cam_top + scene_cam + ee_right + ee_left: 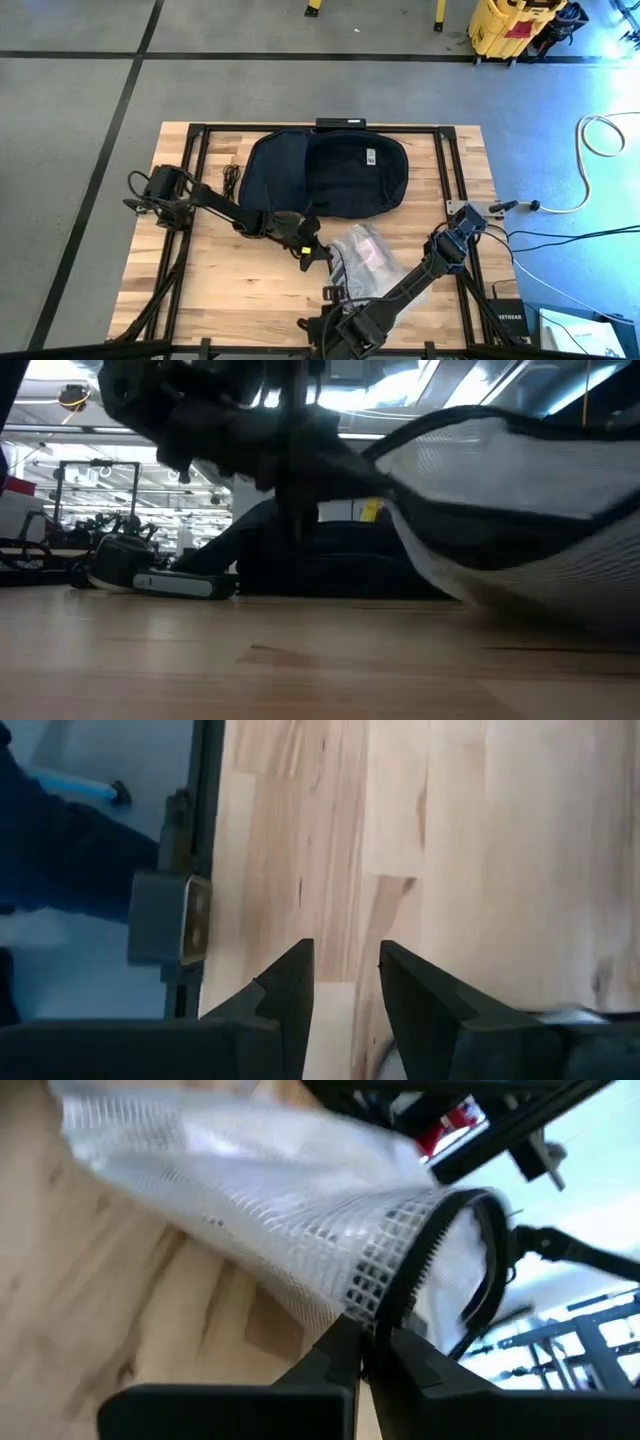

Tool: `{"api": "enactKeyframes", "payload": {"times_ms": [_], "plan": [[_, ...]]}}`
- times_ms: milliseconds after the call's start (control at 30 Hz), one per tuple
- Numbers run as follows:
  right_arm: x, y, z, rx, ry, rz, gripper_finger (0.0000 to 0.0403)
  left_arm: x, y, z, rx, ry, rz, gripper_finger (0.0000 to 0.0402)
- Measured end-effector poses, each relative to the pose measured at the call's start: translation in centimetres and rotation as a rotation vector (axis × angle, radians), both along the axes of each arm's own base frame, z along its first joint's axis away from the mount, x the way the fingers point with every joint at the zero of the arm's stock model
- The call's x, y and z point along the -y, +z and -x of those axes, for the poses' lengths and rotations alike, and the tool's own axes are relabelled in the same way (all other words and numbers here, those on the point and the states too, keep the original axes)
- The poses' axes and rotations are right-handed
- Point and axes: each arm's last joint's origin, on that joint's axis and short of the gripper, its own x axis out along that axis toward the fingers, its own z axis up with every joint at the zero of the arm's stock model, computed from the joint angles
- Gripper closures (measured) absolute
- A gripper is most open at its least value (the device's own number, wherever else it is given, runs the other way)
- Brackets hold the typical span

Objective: Unpack backpack
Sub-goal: Put the black hand fan into the transparent zip bag

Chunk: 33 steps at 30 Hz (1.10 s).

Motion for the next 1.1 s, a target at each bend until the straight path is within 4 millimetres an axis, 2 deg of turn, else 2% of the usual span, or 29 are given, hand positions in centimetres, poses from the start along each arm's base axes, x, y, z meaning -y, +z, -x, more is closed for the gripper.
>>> {"api": "enactKeyframes", "payload": {"times_ms": [133, 300, 500, 633, 800, 1000, 1100], "plan": [[-0.3, 1.1, 1.5, -0.03, 0.023, 0.028, 0.0303, -1.1, 2.1, 0.4, 0.033, 0.0, 0.019, 0.0402], [-0.4, 1.1, 2.6, -0.043, 0.002, 0.101, 0.0322, -2.8, 4.1, 0.7, 0.06, 0.033, 0.008, 0.0402], [-0.5, 1.3, 1.7, 0.008, 0.038, 0.074, 0.0341, -3.5, 5.1, 0.5, 0.09, 0.024, 0.051, 0.0402], [0.2, 1.5, 1.4, 0.025, 0.039, 0.113, 0.0342, -3.3, 5.9, 0.1, 0.109, -0.014, 0.067, 0.0402], [1.0, 3.0, 2.3, 0.067, -0.03, 0.201, 0.0343, -3.5, 7.9, 0.0, 0.146, -0.073, 0.093, 0.0402], [2.1, 5.4, 5.4, 0.024, -0.196, 0.249, 0.0343, -4.3, 9.8, 1.2, 0.149, -0.071, 0.091, 0.0402], [2.1, 6.4, 5.7, 0.084, -0.212, 0.237, 0.0343, -3.9, 10.6, 1.8, 0.163, -0.089, 0.062, 0.0402]]}}
